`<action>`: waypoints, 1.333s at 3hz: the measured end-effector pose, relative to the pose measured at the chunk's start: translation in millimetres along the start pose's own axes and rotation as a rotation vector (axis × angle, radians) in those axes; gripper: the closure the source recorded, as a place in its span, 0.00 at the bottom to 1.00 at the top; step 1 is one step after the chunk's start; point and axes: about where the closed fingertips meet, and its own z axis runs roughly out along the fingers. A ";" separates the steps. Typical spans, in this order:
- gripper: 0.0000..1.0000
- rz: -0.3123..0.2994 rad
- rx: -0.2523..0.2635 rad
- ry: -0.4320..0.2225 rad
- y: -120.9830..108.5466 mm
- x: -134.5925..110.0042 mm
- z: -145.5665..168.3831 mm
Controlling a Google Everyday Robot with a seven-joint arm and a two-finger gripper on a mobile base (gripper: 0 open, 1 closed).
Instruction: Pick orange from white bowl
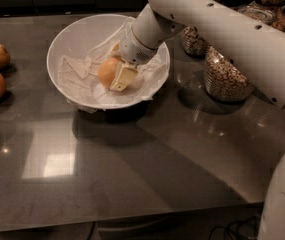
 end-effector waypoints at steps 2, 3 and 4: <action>1.00 0.000 0.000 -0.001 0.0 -0.1 0.0; 1.00 -0.003 0.002 -0.051 1.1 -6.6 -7.1; 1.00 -0.019 0.041 -0.120 4.8 -21.6 -31.0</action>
Offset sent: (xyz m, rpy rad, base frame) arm 0.0000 0.0000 0.0000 0.0000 0.0000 0.0000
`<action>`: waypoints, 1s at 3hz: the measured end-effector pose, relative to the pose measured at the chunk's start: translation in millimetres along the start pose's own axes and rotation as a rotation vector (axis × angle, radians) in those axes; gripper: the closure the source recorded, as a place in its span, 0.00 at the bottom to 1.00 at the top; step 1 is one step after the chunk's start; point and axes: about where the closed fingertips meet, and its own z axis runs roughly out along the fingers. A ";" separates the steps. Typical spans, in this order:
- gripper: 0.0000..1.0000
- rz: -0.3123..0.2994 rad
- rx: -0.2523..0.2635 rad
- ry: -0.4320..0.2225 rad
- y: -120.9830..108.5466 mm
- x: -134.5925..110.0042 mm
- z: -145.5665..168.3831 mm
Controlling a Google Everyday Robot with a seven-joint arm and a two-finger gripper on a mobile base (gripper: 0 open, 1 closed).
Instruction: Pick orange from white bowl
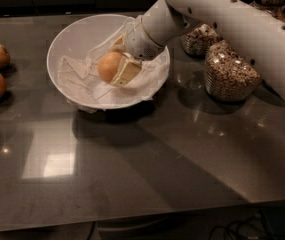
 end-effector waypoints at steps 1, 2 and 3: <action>1.00 -0.025 0.053 -0.044 2.1 -15.4 -25.9; 1.00 -0.019 0.116 -0.089 5.7 -22.2 -56.3; 1.00 -0.019 0.116 -0.089 5.7 -22.0 -56.4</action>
Offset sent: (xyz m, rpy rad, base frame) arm -0.0268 -0.0290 0.0668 0.1410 -0.1174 -0.0280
